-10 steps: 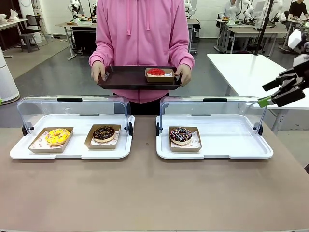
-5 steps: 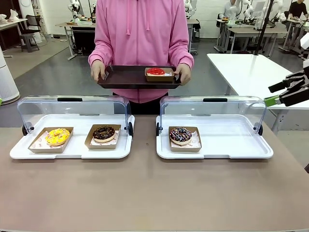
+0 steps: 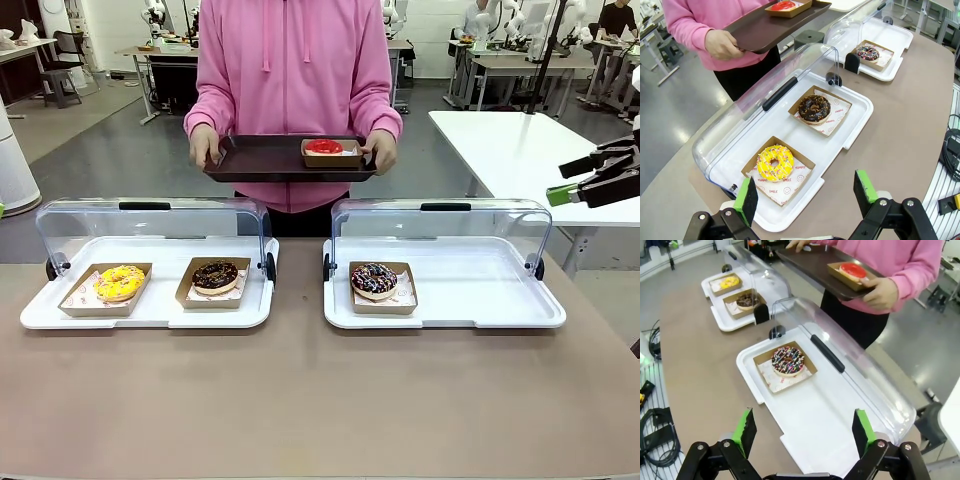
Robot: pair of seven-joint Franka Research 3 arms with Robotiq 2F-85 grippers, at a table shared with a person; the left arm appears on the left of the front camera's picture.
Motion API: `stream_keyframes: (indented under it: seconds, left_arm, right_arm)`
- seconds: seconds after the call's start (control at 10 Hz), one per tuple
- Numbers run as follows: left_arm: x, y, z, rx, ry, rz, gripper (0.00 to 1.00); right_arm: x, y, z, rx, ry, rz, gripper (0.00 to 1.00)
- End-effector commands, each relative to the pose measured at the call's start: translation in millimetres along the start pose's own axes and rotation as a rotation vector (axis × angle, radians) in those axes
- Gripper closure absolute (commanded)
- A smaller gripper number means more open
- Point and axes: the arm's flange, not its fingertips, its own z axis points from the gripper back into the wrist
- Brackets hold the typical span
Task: Provide the desired donut to the person.
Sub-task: Pick up and lift the Paper togo box containing the Donut pointed at by the person.
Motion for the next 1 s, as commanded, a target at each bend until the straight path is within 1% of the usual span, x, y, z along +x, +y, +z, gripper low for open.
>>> stream_keyframes:
  seconds: [0.0, 0.1, 0.2, 0.9]
  left_arm:
    - [0, 1, 0, -0.005, -0.009, 0.006, 0.00]
    - [0, 1, 0, -0.005, -0.009, 0.006, 0.00]
    - [0, 1, 0, -0.005, -0.009, 0.006, 0.00]
    - [0, 1, 0, -0.005, -0.009, 0.006, 0.00]
  right_arm:
    - [-2, -7, -11, -0.017, 0.003, -0.003, 0.00]
    - [3, -6, -16, 0.027, 0.037, -0.012, 0.00]
    - [-1, -1, -2, -0.004, 0.001, -0.004, 0.00]
    - [-1, -1, -2, -0.004, 0.001, -0.004, 0.00]
